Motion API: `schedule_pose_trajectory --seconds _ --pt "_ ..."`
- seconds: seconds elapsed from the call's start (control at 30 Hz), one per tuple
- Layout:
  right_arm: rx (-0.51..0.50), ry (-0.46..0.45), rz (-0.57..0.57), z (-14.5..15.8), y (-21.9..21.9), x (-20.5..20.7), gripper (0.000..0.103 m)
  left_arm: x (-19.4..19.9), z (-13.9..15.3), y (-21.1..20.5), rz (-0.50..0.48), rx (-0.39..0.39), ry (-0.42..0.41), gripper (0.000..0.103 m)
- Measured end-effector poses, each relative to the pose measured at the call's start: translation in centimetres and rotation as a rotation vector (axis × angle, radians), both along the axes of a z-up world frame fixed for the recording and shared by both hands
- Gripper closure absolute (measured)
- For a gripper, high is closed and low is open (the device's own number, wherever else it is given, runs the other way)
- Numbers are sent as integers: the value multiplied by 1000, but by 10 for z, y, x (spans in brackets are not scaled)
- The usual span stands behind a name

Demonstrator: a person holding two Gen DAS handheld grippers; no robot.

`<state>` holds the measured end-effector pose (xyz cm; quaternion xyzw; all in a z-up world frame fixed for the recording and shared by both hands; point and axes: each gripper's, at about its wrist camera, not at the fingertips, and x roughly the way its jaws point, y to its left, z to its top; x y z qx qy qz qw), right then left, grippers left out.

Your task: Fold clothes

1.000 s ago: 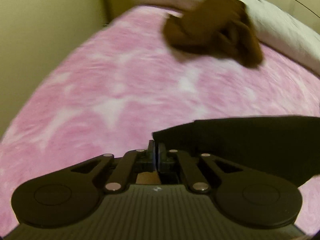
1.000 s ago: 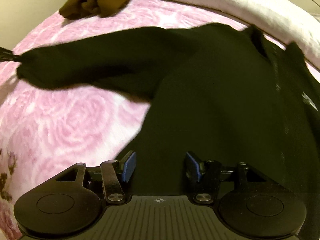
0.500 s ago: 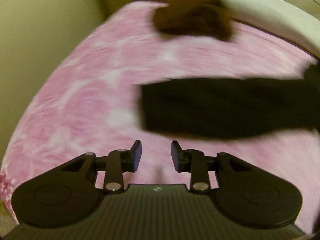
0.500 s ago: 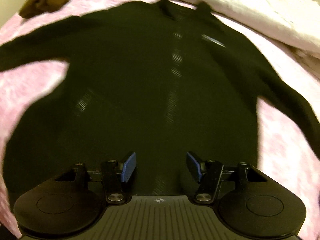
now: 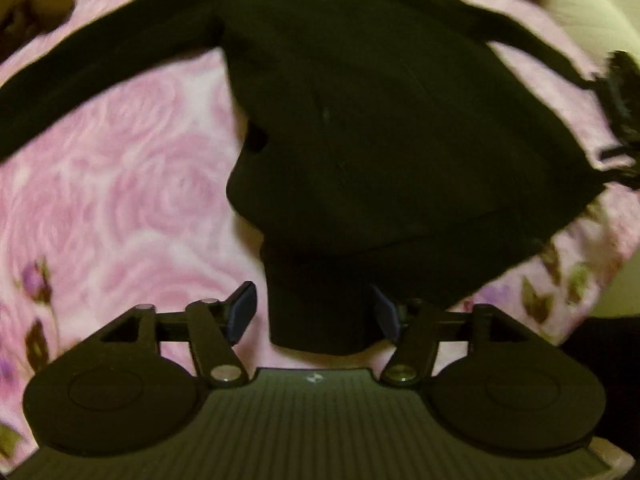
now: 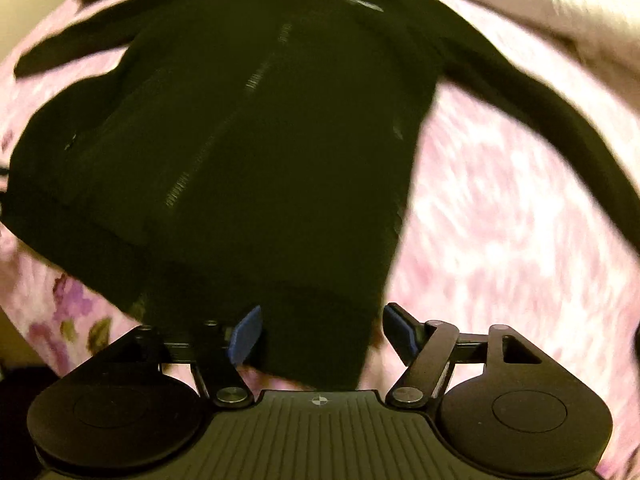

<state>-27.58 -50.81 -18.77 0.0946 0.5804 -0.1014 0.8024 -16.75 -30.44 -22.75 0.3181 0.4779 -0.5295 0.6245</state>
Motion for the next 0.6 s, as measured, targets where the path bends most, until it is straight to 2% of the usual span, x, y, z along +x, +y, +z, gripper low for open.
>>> schedule_pose_trajectory --seconds 0.1,0.2,0.27,0.3,0.33,0.37,0.47,0.5,0.6 --pt "126 -18 -78 -10 -27 -23 32 3 -10 -6 57 43 -16 41" --pt "264 -46 -113 -30 -48 -30 32 9 -18 -4 95 38 25 43" --pt "355 -55 -142 -44 -58 -33 36 14 -29 -5 110 54 72 65" --pt "391 -57 -169 -50 -64 -34 58 15 -30 -5 109 60 82 68" --pt "416 -53 -192 -54 -69 -33 87 16 -29 -5 103 57 88 83" --pt "433 -40 -199 -54 -75 -31 100 18 -24 -3 102 55 106 95" --pt "496 22 -167 -36 -80 -29 100 24 -3 13 106 54 189 95" --pt "499 37 -123 -25 -78 -31 101 23 2 21 95 59 202 95" --pt "516 71 -129 -11 -78 -41 100 24 1 40 124 70 263 95"
